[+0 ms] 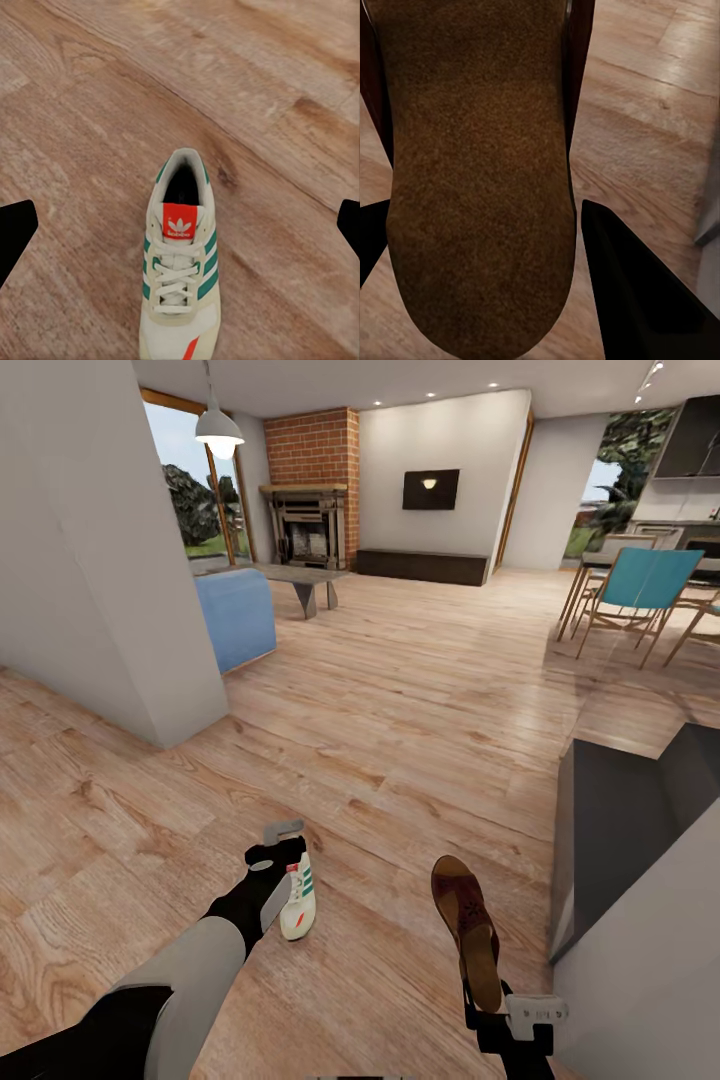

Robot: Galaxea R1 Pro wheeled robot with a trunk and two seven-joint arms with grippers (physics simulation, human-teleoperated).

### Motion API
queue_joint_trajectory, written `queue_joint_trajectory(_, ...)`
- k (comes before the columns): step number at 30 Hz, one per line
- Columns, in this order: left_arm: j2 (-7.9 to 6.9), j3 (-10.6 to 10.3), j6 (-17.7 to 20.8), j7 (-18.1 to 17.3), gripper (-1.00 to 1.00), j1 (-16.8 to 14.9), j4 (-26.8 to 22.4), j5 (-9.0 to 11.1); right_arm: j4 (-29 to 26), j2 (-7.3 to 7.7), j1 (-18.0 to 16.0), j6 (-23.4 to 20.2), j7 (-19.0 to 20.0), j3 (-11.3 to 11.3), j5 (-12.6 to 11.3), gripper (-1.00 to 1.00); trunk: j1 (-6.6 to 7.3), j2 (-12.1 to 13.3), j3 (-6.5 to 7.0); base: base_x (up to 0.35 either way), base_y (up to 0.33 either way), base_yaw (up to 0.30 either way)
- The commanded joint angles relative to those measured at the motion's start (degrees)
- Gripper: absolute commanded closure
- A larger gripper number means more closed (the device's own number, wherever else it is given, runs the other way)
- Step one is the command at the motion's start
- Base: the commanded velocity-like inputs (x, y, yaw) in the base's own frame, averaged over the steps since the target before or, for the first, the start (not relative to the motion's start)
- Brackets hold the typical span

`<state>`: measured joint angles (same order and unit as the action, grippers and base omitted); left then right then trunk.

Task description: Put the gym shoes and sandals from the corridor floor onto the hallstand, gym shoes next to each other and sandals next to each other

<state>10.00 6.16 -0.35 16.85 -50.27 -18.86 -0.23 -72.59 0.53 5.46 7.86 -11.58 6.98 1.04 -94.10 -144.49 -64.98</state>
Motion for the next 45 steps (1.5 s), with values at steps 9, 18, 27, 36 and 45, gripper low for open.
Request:
queue_joint_trajectory(9,0.0,-0.01,-0.65,-0.13,-1.0,0.0,-0.09,0.02,-0.01,0.0,-0.01,-0.08,-0.46,0.04,-0.16,1.0,0.0,0.0,-0.75,0.0,0.0,0.0)
queue_joint_trajectory(18,0.0,-0.01,-0.82,-0.19,-1.0,0.0,-0.12,-0.02,-0.01,0.0,-0.01,-0.11,-1.19,0.05,-0.16,1.0,0.0,0.0,-1.54,0.0,0.0,0.004)
queue_joint_trajectory(27,0.0,-0.01,-1.49,-0.25,-1.0,0.0,-0.11,0.04,0.04,-0.02,-0.01,-0.13,-1.32,0.05,-0.16,1.0,0.0,0.0,-2.34,0.0,0.0,0.048)
queue_joint_trajectory(36,0.0,0.04,-1.93,-0.32,-1.0,0.0,-0.09,-0.02,0.08,-0.06,-0.01,-0.19,-1.34,0.08,-0.17,1.0,0.0,0.0,-3.13,0.0,0.0,0.061)
queue_joint_trajectory(45,0.0,-0.11,-2.69,-0.32,-1.0,0.03,-0.01,-0.08,0.08,-0.09,-0.04,-0.27,-1.34,0.1,-0.23,1.0,0.0,0.0,-3.93,0.0,0.0,0.063)
